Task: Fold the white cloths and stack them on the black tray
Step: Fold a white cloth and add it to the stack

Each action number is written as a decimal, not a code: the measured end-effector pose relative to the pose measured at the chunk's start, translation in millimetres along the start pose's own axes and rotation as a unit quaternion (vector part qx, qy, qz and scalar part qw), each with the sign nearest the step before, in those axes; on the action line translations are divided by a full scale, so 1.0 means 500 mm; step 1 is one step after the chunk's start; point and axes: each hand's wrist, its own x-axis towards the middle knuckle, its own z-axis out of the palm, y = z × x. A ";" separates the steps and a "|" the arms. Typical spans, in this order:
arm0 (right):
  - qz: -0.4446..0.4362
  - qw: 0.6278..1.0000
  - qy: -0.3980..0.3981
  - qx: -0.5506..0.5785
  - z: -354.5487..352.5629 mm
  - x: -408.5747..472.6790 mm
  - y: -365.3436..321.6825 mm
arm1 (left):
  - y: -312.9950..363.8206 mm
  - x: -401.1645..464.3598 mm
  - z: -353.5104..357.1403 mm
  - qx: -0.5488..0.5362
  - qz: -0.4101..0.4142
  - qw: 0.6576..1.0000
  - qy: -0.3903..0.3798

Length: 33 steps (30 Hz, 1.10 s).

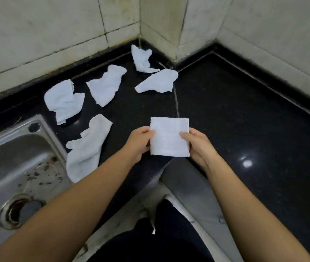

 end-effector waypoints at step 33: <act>-0.140 0.711 0.667 0.175 -1.040 -1.472 0.499 | -0.648 -1.088 1.310 0.263 0.034 0.703 -0.660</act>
